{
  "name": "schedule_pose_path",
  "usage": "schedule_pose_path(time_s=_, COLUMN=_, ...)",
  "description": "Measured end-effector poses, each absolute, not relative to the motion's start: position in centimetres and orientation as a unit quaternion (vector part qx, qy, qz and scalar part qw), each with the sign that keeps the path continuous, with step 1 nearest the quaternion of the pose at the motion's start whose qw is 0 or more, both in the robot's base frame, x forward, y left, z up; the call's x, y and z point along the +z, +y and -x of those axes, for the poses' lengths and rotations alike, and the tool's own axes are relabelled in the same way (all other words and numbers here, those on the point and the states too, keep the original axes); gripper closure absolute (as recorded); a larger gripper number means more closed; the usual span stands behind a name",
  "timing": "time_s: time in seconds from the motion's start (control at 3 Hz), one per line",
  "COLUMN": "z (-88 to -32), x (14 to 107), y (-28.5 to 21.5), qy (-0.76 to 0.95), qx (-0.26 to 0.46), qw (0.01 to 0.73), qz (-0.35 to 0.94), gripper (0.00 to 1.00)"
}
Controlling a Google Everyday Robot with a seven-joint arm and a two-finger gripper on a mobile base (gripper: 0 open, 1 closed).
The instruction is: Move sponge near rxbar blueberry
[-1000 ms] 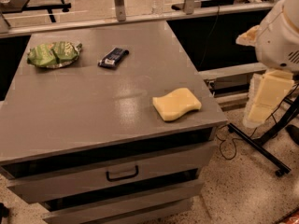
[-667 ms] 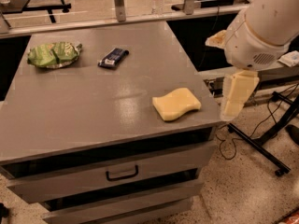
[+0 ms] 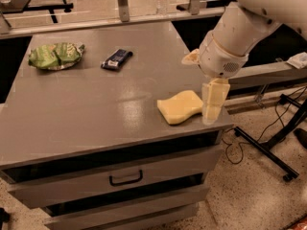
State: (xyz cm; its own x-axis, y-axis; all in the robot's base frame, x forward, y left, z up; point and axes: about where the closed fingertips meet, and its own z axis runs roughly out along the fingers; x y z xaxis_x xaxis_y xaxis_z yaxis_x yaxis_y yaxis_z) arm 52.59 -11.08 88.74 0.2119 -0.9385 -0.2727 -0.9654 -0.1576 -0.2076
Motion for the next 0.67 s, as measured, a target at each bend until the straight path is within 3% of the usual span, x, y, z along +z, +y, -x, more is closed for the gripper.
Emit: schedule_pose_path(time_s=0.67, z=-54.3, x=84.7, y=-9.4, qy=0.617, qx=0.094, qw=0.149, qz=0.767, gripper=0.39)
